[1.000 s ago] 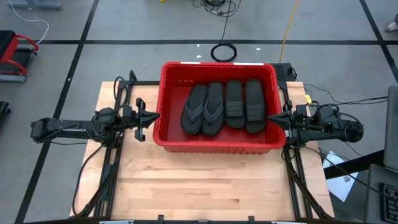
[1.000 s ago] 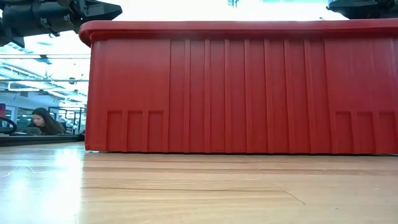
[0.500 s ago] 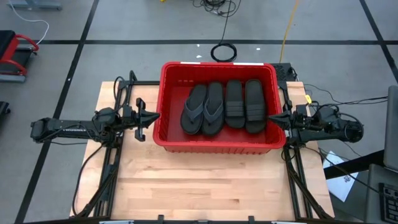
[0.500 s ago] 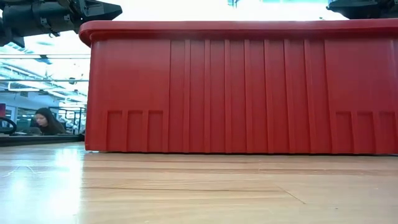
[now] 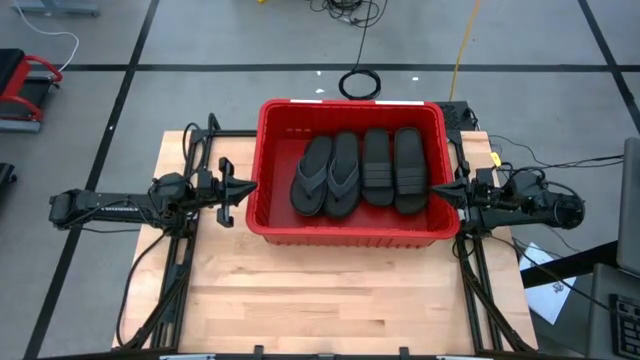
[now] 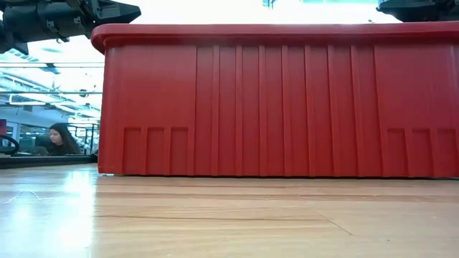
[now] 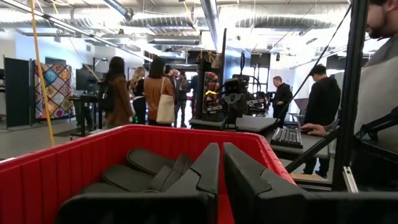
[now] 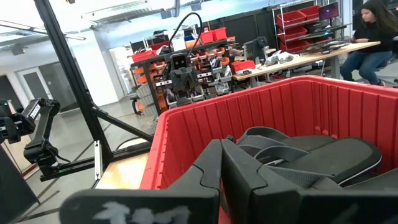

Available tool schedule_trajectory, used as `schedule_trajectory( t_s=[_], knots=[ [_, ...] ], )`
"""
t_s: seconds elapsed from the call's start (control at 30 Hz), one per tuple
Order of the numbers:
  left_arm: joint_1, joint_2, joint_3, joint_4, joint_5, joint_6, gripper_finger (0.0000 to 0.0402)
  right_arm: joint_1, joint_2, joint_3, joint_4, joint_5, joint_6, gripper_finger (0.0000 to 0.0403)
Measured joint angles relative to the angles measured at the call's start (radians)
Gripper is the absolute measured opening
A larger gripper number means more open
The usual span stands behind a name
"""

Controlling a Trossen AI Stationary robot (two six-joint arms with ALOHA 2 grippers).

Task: Pick and place slides into bin
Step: Return to Home Position

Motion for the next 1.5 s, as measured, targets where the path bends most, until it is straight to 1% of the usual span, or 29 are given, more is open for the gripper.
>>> schedule_trajectory(
  t_s=[1.5],
  knots=[
    [0.0, 0.0, 0.0, 0.0, 0.0, 0.0, 0.0026, 0.0, 0.0, 0.0, 0.0, 0.0, 0.0, 0.0]
  ],
)
